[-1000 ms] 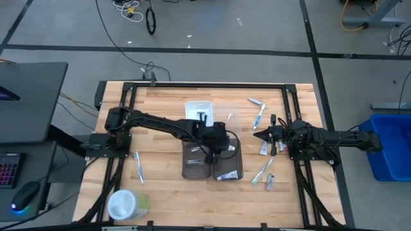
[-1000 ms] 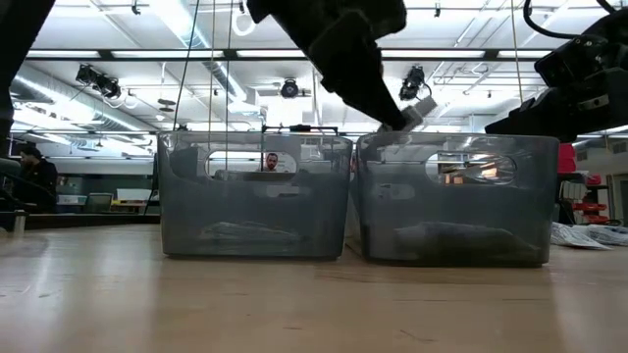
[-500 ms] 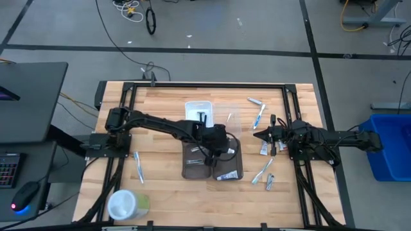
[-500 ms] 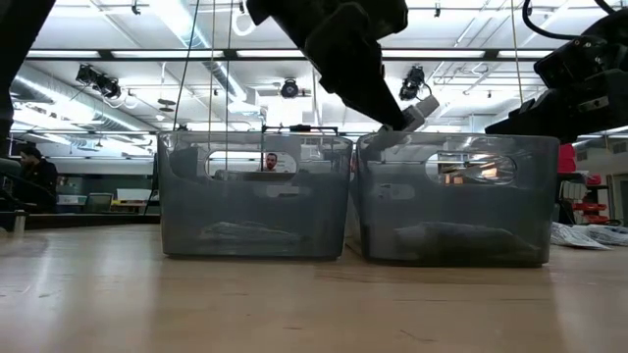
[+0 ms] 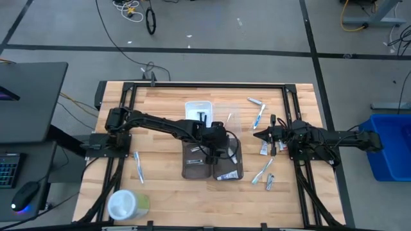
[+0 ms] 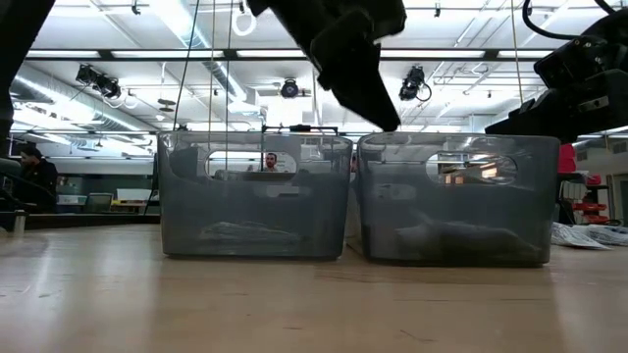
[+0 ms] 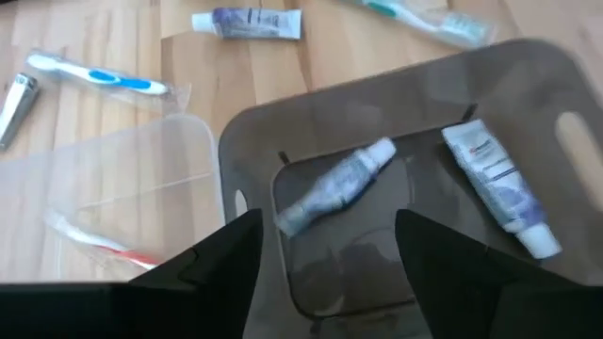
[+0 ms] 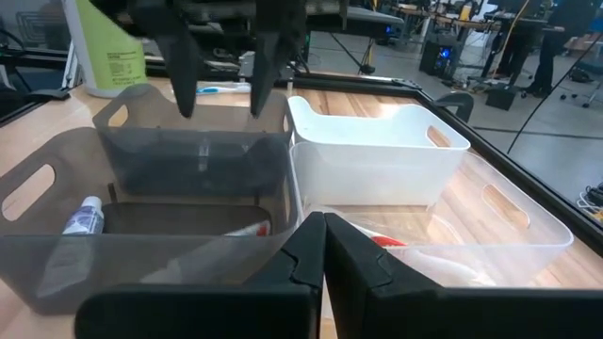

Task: Pick & Place Travel size toiletries
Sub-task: Put the blue toothbrush into the transparent bin

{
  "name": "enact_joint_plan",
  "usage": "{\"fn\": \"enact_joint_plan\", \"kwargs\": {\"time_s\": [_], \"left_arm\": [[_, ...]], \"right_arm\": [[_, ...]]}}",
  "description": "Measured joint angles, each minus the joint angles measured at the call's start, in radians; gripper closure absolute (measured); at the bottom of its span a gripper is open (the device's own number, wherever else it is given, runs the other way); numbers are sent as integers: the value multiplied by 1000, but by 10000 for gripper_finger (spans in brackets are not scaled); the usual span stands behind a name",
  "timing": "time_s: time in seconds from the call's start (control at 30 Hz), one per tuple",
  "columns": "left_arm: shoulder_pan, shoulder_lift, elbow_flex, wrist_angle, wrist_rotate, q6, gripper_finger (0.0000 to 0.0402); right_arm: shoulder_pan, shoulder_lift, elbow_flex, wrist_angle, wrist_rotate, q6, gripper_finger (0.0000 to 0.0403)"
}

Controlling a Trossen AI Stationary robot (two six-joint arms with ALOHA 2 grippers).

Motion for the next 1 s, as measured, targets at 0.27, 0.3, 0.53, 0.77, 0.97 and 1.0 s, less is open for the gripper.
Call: {"fn": "enact_joint_plan", "kwargs": {"time_s": [0.27,0.3,0.53,0.77,0.97,1.0], "left_arm": [[0,-4,153,-228,-10,8,158],[0,-4,167,-262,-10,9,159],[0,-4,233,-463,-17,98,168],[0,-4,235,-536,-22,115,168],[0,-32,229,-584,-20,132,168],[0,-44,219,-586,-20,137,168]], "right_arm": [[0,0,0,0,0,0,390],[0,0,0,0,0,0,390],[0,0,0,0,0,0,390],[0,0,0,0,0,0,390],[0,0,0,0,0,0,389],[0,0,0,0,0,0,390]]}}
